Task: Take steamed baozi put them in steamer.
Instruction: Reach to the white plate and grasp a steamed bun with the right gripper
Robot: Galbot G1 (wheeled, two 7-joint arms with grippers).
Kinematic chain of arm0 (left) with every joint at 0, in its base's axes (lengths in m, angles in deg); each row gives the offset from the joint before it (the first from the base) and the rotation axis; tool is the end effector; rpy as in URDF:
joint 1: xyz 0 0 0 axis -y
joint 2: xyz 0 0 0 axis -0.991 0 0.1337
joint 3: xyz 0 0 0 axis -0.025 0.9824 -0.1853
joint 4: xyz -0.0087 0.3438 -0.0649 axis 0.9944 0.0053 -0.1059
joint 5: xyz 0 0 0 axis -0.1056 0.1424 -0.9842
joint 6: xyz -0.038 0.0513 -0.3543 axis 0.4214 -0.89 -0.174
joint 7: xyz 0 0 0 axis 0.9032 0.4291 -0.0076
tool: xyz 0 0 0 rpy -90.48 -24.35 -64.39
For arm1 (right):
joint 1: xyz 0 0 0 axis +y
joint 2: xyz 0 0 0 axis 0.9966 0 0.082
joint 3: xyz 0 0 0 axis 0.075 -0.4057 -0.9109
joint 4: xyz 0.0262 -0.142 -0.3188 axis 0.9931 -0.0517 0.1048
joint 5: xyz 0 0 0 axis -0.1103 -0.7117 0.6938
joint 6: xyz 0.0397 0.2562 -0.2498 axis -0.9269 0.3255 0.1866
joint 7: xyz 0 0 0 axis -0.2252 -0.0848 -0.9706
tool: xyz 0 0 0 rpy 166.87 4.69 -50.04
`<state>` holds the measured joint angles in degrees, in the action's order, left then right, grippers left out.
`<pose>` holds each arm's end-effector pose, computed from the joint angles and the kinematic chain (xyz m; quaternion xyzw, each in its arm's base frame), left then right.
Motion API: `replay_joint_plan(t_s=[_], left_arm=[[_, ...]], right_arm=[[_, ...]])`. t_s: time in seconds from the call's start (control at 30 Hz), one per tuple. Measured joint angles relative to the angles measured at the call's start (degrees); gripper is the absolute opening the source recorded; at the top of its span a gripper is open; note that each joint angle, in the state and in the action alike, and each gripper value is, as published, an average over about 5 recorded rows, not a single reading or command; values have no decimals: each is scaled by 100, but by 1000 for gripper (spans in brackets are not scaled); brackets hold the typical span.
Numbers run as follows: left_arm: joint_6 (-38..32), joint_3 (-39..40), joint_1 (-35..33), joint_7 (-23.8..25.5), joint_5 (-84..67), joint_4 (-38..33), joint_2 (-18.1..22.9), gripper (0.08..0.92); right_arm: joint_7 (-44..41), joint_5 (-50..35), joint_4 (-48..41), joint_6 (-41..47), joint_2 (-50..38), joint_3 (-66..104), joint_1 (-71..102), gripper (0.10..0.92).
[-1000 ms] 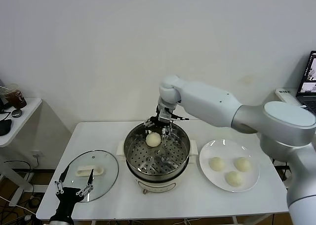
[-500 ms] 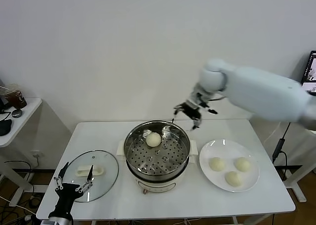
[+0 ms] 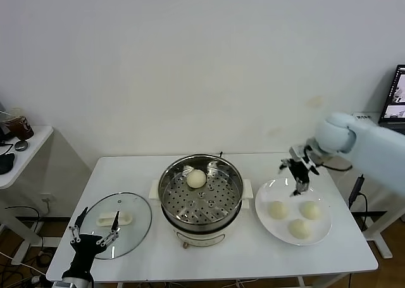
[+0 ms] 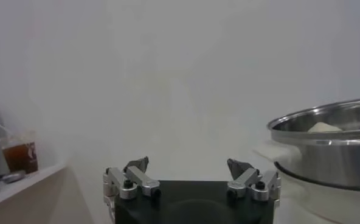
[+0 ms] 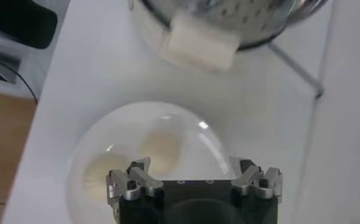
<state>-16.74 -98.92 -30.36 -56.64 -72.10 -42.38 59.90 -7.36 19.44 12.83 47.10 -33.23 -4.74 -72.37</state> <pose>0.1478 0.1256 -0.3382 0.0077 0.9922 0.1224 0.0227 0.5006 -0.1415 -0.1245 0.5451 -0.5084 0.5515 0.3745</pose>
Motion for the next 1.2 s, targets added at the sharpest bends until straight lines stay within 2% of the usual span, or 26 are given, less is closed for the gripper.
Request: replay_joint_plan(t_s=[0.87,1.07,1.2], left_arm=[[-13,-104,-53,1,32,40,48,823],[-18,-128,-49,1,32,57,55,823],[-19,-136,-43,1,32,65,54,823]], right_arm=[[152,1153,-1386,-353,1067,1144,1634,821],[177,1293,-1677,-355,1310,1235,1754,773],[159,1336,-1767,-340,1401,1266,1800,695]])
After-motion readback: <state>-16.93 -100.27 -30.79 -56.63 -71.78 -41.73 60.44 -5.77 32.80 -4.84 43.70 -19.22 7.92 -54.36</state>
